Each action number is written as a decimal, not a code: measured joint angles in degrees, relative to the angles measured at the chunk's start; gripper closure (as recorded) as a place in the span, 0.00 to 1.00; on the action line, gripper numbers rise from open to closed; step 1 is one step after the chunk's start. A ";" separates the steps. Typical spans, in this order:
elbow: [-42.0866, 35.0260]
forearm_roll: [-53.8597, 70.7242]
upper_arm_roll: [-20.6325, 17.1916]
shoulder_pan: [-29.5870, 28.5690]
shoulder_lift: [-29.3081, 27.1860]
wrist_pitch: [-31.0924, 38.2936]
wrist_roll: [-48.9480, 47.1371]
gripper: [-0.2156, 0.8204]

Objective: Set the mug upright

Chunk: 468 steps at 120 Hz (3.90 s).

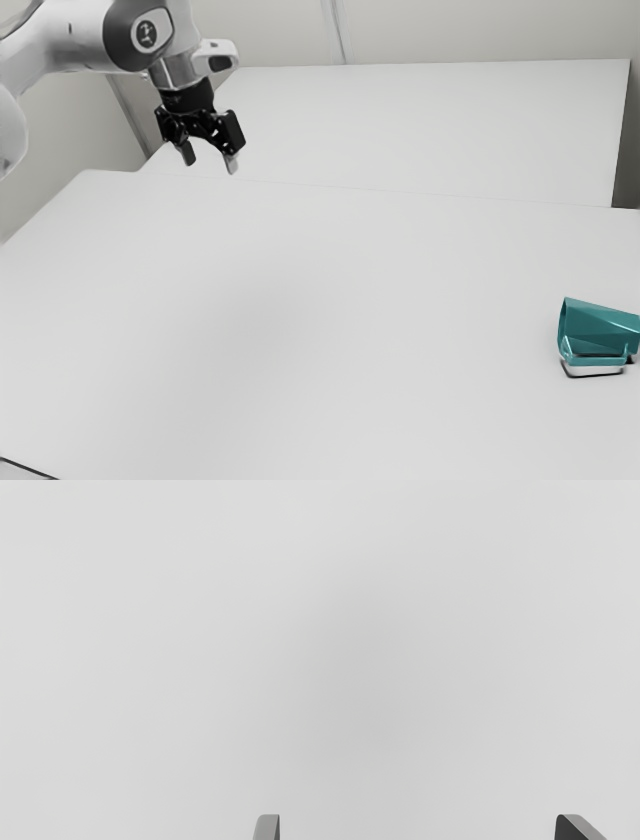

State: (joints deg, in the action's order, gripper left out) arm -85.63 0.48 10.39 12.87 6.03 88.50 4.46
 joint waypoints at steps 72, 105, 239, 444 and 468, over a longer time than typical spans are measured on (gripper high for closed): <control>-19.93 -14.79 9.59 21.51 2.52 34.40 -3.97 0.21; -24.06 -28.41 7.72 29.60 6.53 49.29 -6.03 0.21; 0.29 -42.68 4.85 44.60 36.64 70.14 -10.83 0.27; -21.36 -3.73 -1.88 2.78 3.75 37.63 -15.23 0.97; -22.78 2.83 -5.69 -5.72 3.29 32.54 -16.73 0.96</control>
State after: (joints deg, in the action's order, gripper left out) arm -108.41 3.31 4.69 7.16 9.32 121.04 -12.28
